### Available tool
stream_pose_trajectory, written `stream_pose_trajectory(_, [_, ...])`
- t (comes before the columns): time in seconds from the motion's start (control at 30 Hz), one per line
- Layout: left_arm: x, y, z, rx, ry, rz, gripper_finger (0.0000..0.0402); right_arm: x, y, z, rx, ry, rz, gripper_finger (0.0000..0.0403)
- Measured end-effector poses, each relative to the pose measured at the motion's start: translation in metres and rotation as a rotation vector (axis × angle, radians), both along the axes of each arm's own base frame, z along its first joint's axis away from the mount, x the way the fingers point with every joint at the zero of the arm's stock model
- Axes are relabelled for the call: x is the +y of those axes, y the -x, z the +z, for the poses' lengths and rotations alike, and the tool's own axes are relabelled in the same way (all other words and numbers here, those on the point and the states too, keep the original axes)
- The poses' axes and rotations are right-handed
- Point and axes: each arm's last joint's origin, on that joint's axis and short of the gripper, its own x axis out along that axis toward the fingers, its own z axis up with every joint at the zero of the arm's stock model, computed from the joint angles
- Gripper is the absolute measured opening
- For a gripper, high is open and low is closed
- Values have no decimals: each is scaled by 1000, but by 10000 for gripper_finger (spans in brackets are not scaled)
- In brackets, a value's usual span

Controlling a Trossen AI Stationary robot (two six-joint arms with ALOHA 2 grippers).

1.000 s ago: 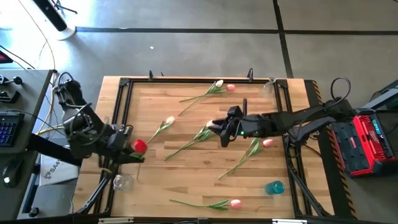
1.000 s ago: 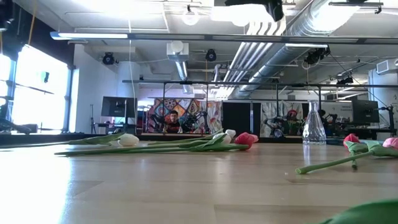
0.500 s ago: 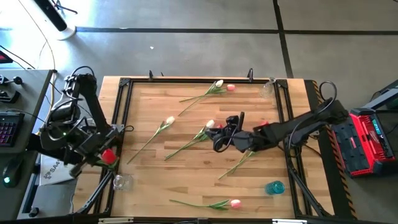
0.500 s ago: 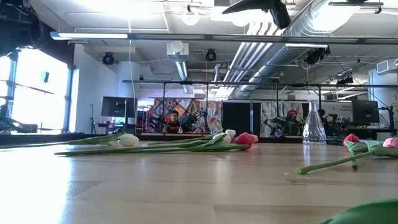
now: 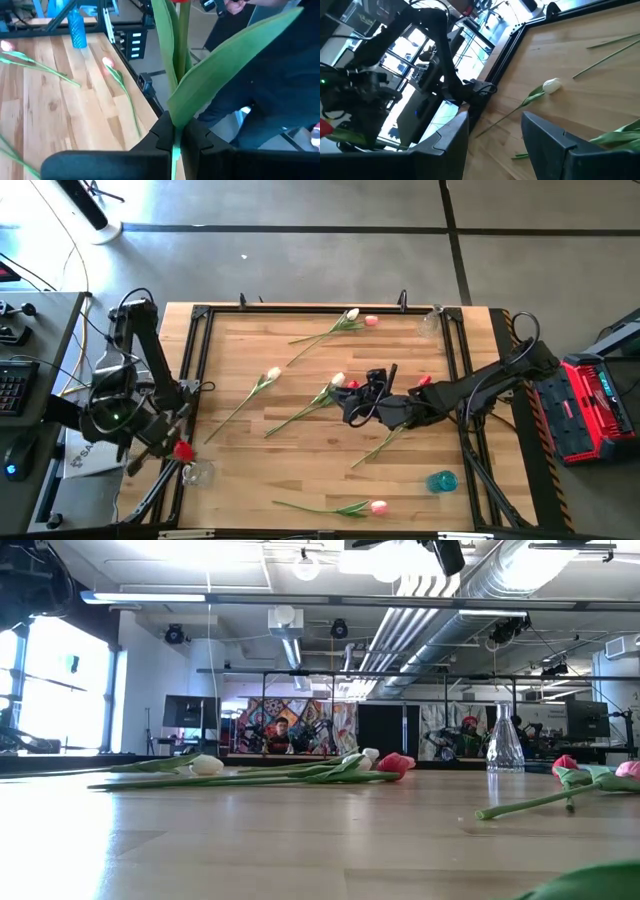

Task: Sort flowers into vase by color
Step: Put the top left red tulip into the bottom transparent vase

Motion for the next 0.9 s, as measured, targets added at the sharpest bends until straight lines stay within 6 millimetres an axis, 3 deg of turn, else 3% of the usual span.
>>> stream_pose_trajectory(0.27, [-4,-1,-26,49,18,55,1,2,-1,0,14,-3,59,181])
stream_pose_trajectory(0.43, [-1,-1,-34,107,32,118,24,2,0,-1,14,-27,56,206])
stream_pose_trajectory(0.6, [4,-1,-34,128,85,173,60,1,2,-7,33,-124,13,224])
stream_pose_trajectory(0.9, [21,4,-24,153,216,156,110,4,4,-8,41,-133,21,225])
